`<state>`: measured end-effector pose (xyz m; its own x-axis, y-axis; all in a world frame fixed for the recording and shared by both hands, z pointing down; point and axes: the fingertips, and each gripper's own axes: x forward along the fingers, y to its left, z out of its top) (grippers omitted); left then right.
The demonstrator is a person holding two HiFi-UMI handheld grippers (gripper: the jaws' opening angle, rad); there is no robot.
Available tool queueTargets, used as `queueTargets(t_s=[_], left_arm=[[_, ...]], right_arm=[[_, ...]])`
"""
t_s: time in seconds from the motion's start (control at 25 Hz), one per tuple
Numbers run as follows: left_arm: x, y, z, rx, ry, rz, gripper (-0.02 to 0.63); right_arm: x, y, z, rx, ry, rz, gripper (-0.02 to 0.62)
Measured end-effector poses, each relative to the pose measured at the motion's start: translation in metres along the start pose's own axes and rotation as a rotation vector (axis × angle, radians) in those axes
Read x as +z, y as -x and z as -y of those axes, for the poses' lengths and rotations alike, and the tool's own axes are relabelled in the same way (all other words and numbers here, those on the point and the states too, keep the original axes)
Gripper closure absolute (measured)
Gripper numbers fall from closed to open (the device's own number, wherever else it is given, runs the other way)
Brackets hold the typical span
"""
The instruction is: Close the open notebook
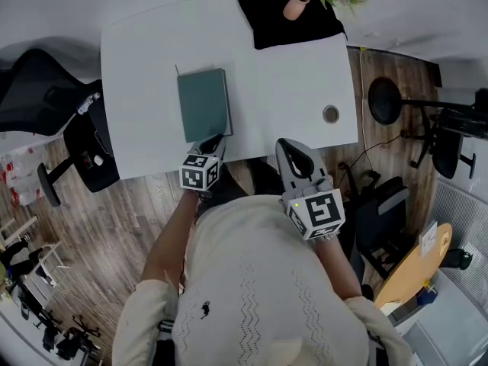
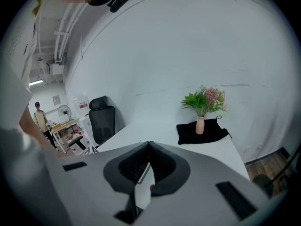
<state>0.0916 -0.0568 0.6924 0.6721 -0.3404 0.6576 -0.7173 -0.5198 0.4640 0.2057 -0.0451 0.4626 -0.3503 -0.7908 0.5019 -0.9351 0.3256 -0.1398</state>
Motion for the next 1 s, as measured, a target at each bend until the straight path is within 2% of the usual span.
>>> queueTargets(t_s=[0.84, 1.0], left_arm=[[-0.011, -0.014, -0.002, 0.042, -0.004, -0.086, 0.565], [-0.011, -0.016, -0.002, 0.061, -0.032, -0.121, 0.565]], right_arm=[[-0.007, -0.002, 0.009, 0.010, -0.001, -0.023, 0.594], [-0.008, -0.005, 0.010, 0.012, -0.004, -0.031, 0.594]])
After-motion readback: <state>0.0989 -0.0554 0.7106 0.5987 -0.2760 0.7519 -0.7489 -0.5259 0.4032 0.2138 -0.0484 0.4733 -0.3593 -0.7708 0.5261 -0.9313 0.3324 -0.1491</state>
